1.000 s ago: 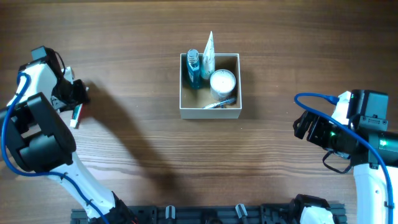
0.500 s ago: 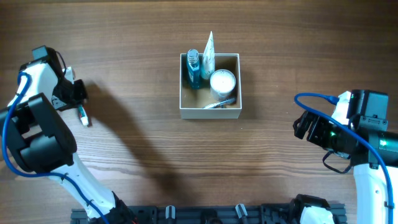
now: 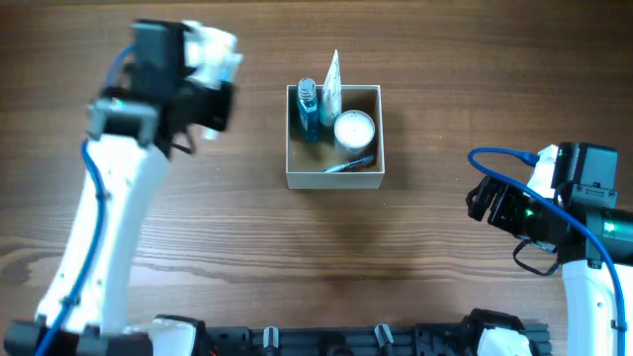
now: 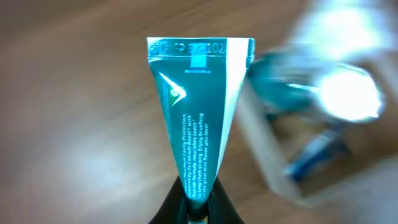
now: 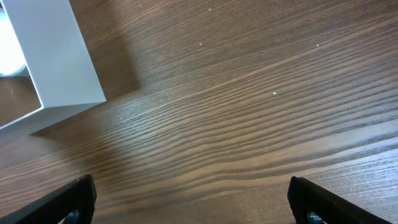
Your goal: Pack container
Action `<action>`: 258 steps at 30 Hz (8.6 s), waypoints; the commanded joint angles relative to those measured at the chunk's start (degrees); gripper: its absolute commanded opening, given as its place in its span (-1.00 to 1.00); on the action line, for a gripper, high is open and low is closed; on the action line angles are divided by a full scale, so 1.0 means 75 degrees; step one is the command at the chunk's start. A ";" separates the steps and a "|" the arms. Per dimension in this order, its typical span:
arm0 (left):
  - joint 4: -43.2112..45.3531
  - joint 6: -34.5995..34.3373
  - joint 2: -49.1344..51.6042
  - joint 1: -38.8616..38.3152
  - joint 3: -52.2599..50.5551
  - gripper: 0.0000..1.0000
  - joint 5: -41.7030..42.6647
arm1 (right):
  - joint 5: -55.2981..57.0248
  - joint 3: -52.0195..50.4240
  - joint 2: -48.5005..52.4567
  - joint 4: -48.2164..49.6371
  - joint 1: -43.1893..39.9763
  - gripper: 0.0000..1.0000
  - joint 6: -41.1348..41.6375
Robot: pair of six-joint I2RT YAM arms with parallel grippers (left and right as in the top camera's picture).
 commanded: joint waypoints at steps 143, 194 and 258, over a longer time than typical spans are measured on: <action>0.0172 -0.2908 -0.6968 0.2215 -0.5243 1.00 0.0560 | 0.0629 -0.7874 -0.7647 0.9512 0.1859 1.00 -0.3212; 0.0219 -0.2906 -1.1357 0.2215 -0.9474 0.99 0.0560 | 0.0624 -0.7874 -0.7635 0.9518 0.1862 1.00 -0.3241; 0.6615 -0.1559 -1.1369 0.1746 -1.1465 1.00 0.0560 | 0.0624 -0.7874 -0.7635 0.9518 0.1862 0.99 -0.3241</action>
